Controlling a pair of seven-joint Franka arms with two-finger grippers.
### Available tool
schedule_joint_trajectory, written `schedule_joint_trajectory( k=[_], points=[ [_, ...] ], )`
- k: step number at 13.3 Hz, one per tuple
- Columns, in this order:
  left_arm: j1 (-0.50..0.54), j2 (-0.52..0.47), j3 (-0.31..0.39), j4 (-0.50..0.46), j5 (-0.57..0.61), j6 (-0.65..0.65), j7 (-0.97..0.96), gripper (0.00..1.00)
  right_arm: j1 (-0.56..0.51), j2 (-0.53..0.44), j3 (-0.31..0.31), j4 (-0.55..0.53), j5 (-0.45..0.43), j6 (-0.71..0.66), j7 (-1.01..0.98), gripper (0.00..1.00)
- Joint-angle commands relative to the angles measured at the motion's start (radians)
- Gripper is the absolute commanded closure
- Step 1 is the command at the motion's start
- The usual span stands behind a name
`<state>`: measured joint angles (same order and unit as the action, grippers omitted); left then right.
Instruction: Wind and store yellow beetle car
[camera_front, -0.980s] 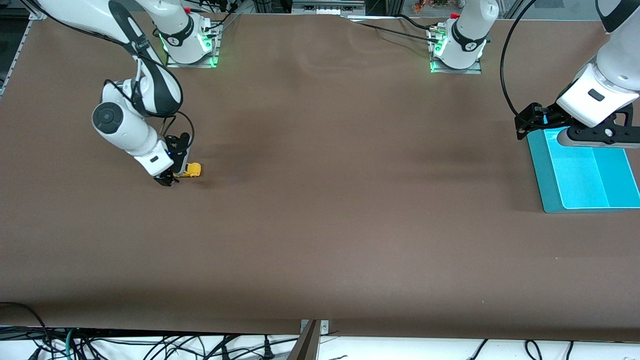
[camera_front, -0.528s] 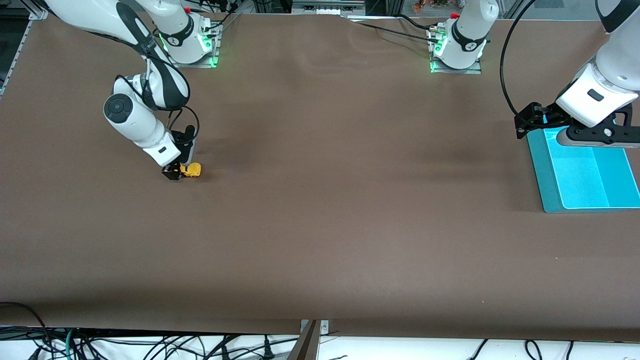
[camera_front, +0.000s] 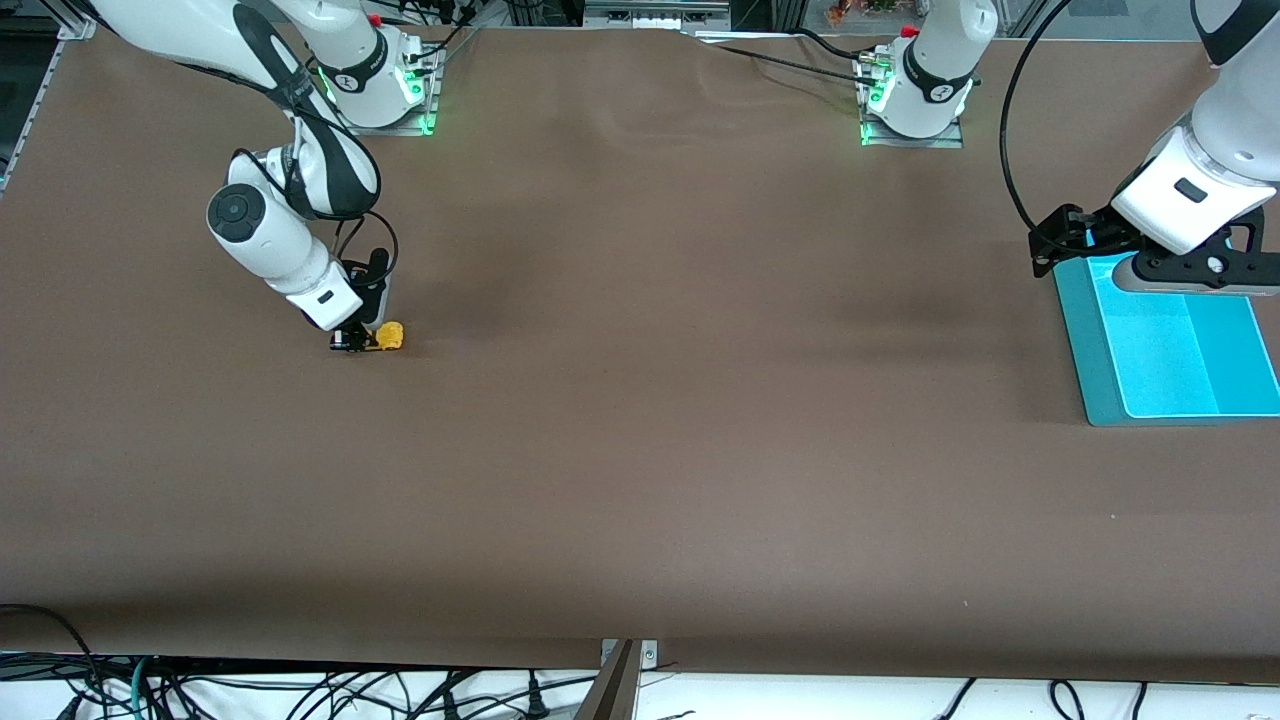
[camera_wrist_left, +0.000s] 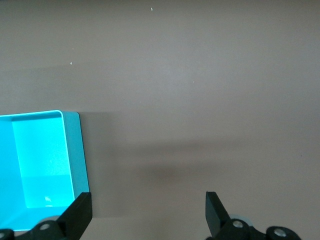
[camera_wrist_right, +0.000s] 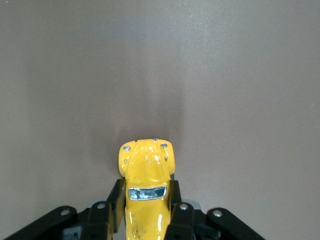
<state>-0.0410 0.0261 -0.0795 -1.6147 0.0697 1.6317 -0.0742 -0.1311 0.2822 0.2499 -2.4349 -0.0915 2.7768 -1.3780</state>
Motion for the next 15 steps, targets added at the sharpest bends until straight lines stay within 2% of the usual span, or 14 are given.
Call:
schedule_joint_trajectory(
  k=[1, 2, 4, 7, 11, 15],
  points=[
    [-0.002, 0.015, 0.003, 0.033, -0.016, -0.023, 0.019, 0.00, -0.009, 0.008, 0.005, -0.013, -0.008, 0.026, -0.023, 0.94],
    [-0.003, 0.015, 0.003, 0.033, -0.016, -0.023, 0.019, 0.00, -0.007, 0.003, 0.008, -0.009, -0.010, 0.021, -0.013, 0.96],
    [-0.002, 0.015, 0.003, 0.033, -0.016, -0.024, 0.021, 0.00, -0.007, 0.000, 0.055, 0.016, -0.004, 0.009, 0.020, 0.96],
    [-0.002, 0.015, 0.001, 0.033, -0.016, -0.023, 0.019, 0.00, -0.004, 0.015, 0.080, 0.040, -0.005, -0.013, 0.066, 0.96],
    [-0.002, 0.015, 0.001, 0.033, -0.013, -0.023, 0.019, 0.00, -0.007, 0.098, 0.078, 0.051, -0.010, 0.048, 0.054, 0.95],
    [-0.003, 0.015, 0.000, 0.033, -0.011, -0.023, 0.019, 0.00, -0.016, 0.101, 0.055, 0.045, -0.011, 0.066, -0.045, 0.95]
  ],
)
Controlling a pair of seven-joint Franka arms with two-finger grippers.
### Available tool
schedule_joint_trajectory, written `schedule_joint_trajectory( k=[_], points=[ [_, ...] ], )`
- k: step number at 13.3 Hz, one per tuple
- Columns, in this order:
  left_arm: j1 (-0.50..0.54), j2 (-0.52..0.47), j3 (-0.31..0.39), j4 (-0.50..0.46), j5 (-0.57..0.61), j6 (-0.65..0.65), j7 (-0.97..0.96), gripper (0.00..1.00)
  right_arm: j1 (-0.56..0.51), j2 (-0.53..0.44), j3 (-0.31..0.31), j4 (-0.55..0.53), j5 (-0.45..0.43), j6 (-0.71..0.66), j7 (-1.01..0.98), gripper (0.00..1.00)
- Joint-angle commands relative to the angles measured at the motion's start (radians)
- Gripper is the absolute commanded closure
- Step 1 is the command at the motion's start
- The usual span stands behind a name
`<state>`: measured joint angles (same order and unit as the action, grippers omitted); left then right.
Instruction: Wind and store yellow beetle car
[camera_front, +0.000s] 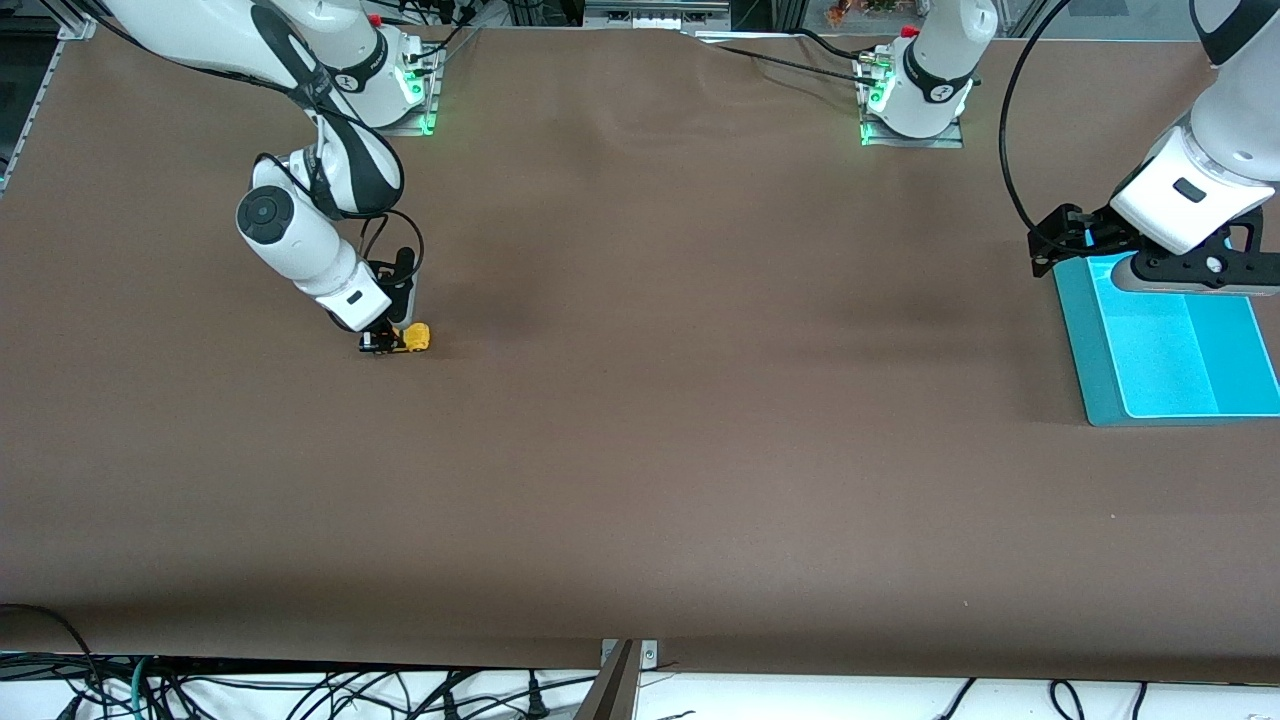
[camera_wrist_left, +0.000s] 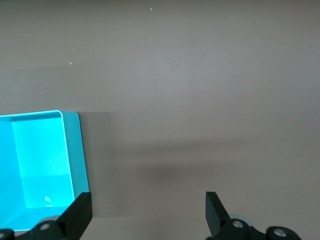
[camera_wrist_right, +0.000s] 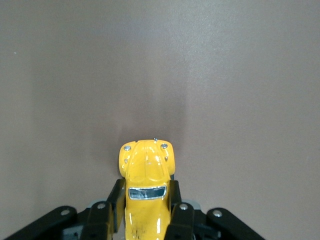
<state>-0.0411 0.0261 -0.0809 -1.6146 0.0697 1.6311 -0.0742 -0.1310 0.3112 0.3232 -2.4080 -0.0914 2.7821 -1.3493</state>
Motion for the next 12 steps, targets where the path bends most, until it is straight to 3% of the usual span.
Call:
schedule_joint_trajectory(
  k=[1, 5, 12],
  points=[
    [-0.002, 0.015, 0.001, 0.033, -0.010, -0.022, 0.019, 0.00, -0.028, 0.068, -0.033, 0.015, -0.011, 0.060, -0.114, 0.95],
    [-0.002, 0.015, 0.001, 0.033, -0.010, -0.022, 0.021, 0.00, -0.108, 0.072, -0.073, 0.007, -0.011, 0.063, -0.250, 0.95],
    [-0.002, 0.015, 0.001, 0.033, -0.010, -0.022, 0.021, 0.00, -0.384, 0.104, -0.085, 0.012, -0.005, 0.059, -0.467, 0.95]
  ],
)
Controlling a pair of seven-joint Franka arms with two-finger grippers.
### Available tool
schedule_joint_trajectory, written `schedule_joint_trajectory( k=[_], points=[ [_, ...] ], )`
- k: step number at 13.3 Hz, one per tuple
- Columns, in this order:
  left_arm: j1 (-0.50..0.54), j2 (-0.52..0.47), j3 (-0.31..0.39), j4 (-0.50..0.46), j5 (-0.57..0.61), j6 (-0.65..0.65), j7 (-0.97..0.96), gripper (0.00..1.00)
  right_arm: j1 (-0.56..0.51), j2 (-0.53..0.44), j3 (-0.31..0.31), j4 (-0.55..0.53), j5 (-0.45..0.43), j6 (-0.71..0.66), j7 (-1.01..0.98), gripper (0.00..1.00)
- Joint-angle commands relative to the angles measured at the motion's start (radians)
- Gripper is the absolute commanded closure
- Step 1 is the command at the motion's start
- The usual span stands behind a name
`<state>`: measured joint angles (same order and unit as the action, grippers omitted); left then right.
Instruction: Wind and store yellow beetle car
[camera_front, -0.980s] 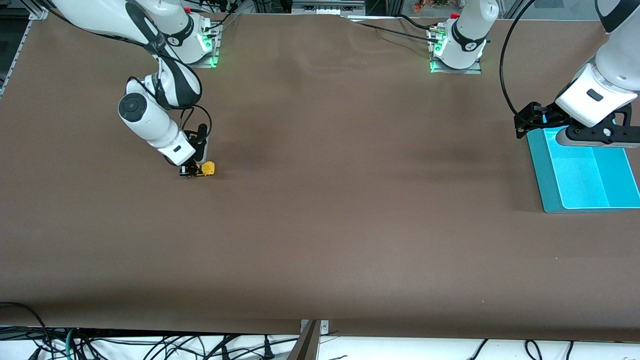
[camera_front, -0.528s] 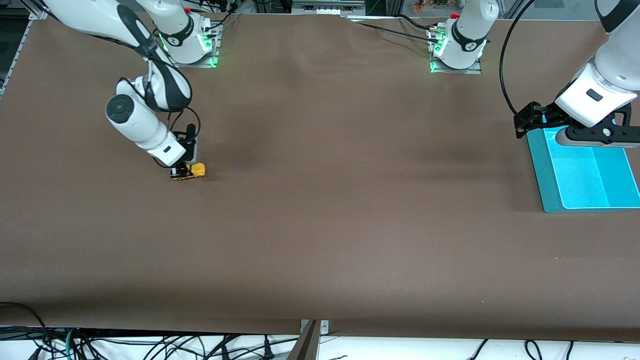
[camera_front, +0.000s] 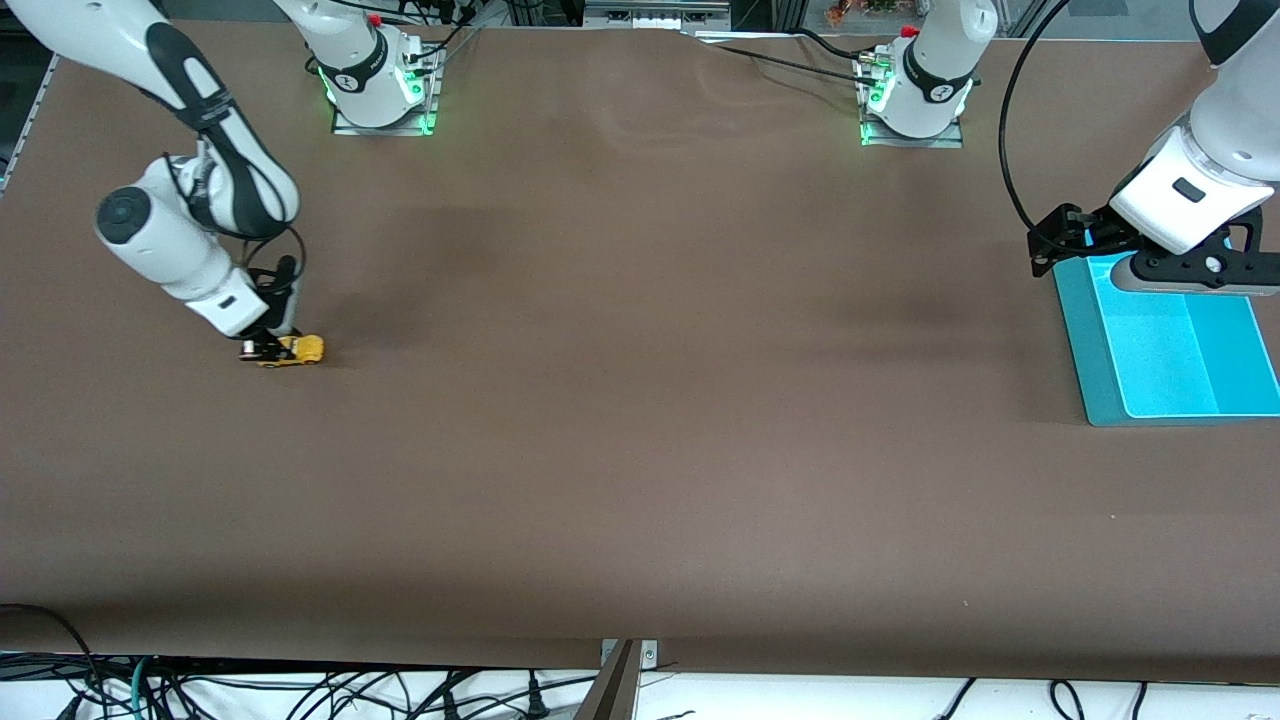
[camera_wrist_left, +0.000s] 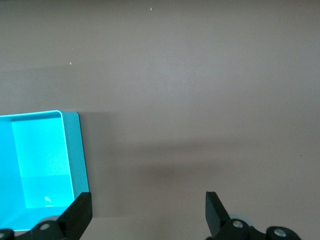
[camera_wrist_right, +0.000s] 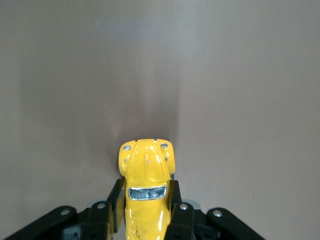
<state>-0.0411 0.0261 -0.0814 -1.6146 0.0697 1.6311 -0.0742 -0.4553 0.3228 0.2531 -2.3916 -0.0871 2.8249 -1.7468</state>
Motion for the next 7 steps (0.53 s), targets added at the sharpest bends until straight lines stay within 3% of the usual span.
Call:
schedule_joint_trajectory(
  k=[1, 4, 5, 6, 7],
  points=[
    [-0.002, 0.015, 0.002, 0.033, -0.010, -0.022, 0.021, 0.00, -0.062, 0.093, -0.015, -0.003, -0.008, 0.016, -0.069, 0.95],
    [0.000, 0.015, 0.002, 0.033, -0.011, -0.022, 0.022, 0.00, -0.059, 0.085, 0.009, 0.026, -0.002, -0.030, -0.063, 0.92],
    [0.000, 0.015, 0.002, 0.033, -0.013, -0.022, 0.021, 0.00, -0.059, 0.085, 0.018, 0.051, 0.000, -0.056, -0.062, 0.83],
    [0.000, 0.015, 0.002, 0.033, -0.013, -0.022, 0.021, 0.00, -0.059, 0.085, 0.032, 0.071, 0.000, -0.085, -0.059, 0.57],
    [0.000, 0.015, 0.002, 0.033, -0.013, -0.022, 0.022, 0.00, -0.059, 0.085, 0.046, 0.100, 0.001, -0.119, -0.050, 0.24]
  ],
)
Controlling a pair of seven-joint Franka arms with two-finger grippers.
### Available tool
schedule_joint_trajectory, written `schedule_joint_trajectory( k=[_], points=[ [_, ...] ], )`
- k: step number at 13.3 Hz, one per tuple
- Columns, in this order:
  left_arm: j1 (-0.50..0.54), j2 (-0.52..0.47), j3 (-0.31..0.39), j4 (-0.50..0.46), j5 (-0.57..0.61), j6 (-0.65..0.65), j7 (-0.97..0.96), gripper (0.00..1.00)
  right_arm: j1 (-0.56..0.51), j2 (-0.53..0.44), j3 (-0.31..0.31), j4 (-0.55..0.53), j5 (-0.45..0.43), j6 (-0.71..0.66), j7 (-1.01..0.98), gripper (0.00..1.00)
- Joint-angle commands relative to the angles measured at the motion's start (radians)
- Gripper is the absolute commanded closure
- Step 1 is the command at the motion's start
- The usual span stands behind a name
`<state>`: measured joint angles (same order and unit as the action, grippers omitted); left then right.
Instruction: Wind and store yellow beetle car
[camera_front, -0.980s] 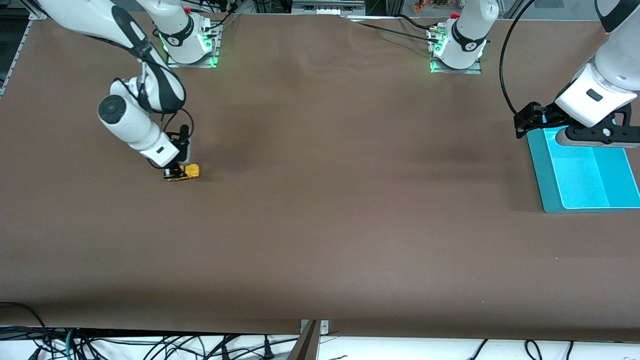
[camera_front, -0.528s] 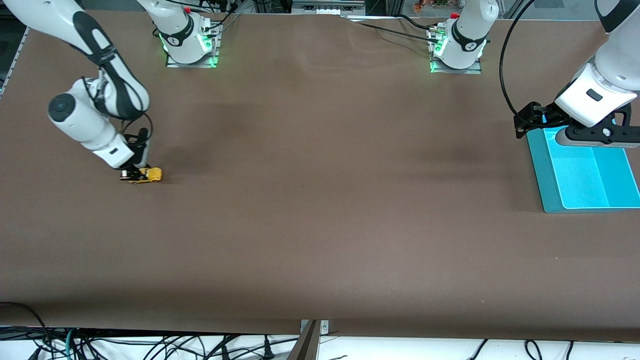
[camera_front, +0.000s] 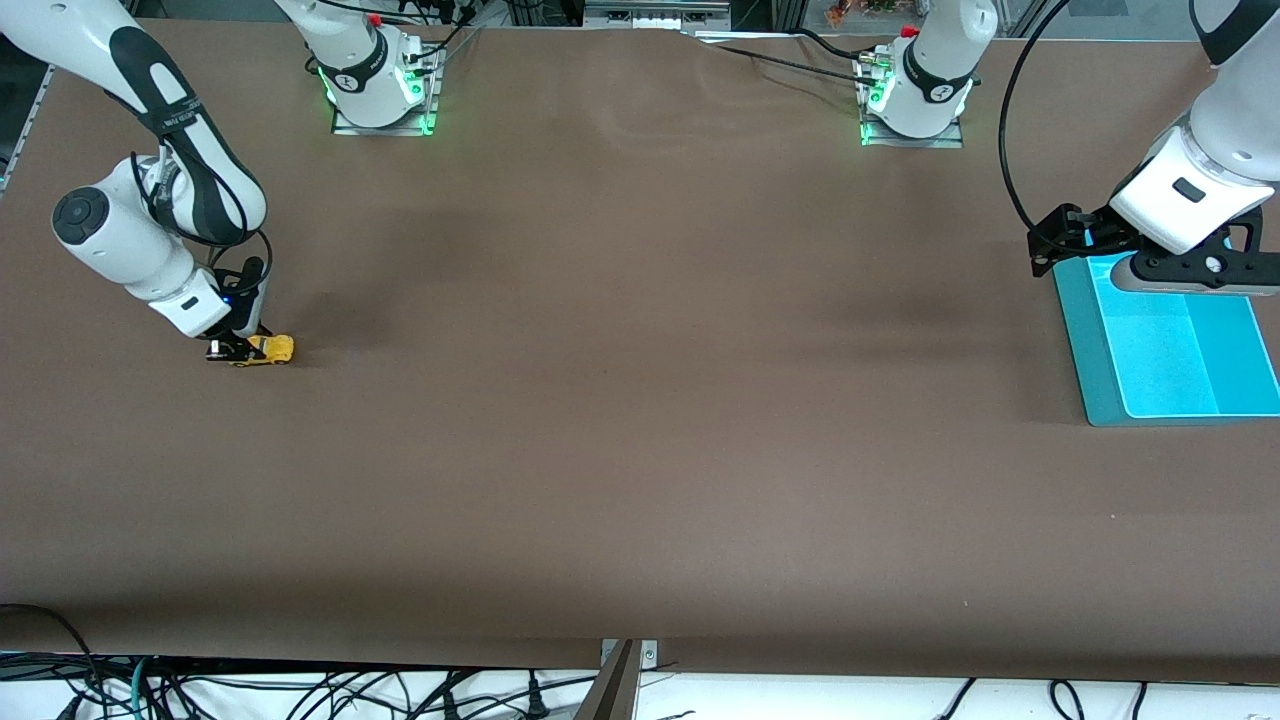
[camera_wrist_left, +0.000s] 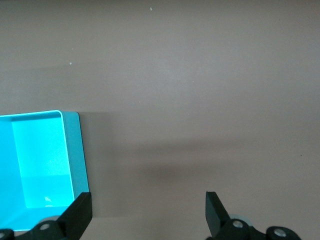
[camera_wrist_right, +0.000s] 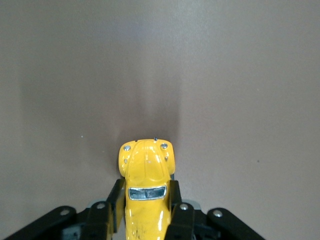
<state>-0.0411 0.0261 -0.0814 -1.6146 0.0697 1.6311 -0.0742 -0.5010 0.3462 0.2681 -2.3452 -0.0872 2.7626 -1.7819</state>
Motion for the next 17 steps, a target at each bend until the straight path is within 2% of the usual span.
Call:
schedule_joint_trajectory(
  k=[1, 2, 4, 6, 8, 11, 17],
  points=[
    [0.000, 0.015, 0.002, 0.033, -0.013, -0.022, 0.022, 0.00, -0.013, 0.062, 0.049, 0.084, 0.001, -0.095, -0.013, 0.00],
    [0.000, 0.015, 0.002, 0.033, -0.013, -0.022, 0.022, 0.00, -0.011, 0.062, 0.080, 0.139, 0.006, -0.159, -0.008, 0.00],
    [0.000, 0.015, 0.002, 0.033, -0.013, -0.023, 0.022, 0.00, 0.005, 0.056, 0.101, 0.234, 0.007, -0.306, 0.057, 0.00],
    [0.000, 0.015, 0.002, 0.033, -0.013, -0.022, 0.022, 0.00, 0.010, 0.021, 0.134, 0.302, 0.009, -0.409, 0.076, 0.00],
    [0.000, 0.015, 0.002, 0.033, -0.013, -0.022, 0.022, 0.00, 0.041, -0.045, 0.137, 0.339, 0.007, -0.495, 0.088, 0.00],
    [0.000, 0.015, 0.002, 0.033, -0.013, -0.022, 0.022, 0.00, 0.070, -0.142, 0.137, 0.366, 0.009, -0.554, 0.154, 0.00],
    [0.000, 0.015, 0.002, 0.033, -0.013, -0.022, 0.022, 0.00, 0.099, -0.233, 0.137, 0.425, 0.010, -0.642, 0.318, 0.00]
  ],
)
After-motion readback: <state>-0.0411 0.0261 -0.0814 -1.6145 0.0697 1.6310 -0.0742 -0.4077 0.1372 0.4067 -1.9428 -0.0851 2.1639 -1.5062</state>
